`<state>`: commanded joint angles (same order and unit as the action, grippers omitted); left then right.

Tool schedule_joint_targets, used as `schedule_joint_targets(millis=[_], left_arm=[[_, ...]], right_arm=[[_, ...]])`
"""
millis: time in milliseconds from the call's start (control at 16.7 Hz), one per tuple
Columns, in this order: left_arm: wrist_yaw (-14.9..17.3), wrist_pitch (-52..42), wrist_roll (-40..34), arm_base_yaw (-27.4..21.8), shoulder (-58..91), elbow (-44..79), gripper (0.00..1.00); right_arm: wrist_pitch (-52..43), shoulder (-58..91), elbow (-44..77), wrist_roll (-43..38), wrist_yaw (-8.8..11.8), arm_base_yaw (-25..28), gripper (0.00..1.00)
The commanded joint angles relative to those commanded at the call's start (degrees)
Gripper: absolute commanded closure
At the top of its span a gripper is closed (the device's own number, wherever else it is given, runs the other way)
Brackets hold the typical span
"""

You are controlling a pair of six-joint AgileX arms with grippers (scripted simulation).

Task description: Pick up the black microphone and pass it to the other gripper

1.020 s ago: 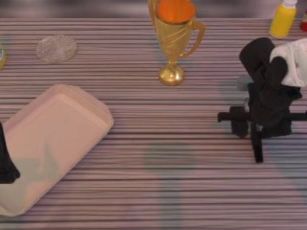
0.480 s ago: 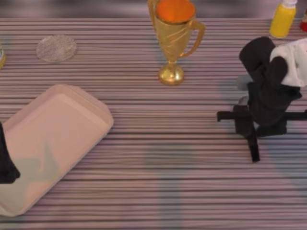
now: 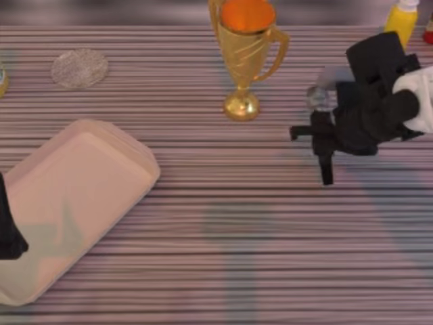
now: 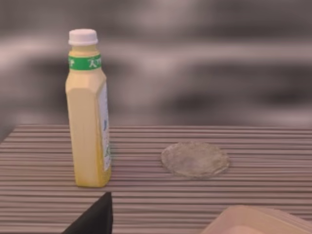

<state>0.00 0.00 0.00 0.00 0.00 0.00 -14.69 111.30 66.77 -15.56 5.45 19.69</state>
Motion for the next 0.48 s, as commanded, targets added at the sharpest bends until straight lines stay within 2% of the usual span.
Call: schedule_joint_targets(millis=[480], left_arm=[[0.0, 0.0, 0.0, 0.0, 0.0, 0.0, 0.00]], right_arm=[[40.0, -8.6, -11.6, 8.8, 12.6, -0.4, 1.00]])
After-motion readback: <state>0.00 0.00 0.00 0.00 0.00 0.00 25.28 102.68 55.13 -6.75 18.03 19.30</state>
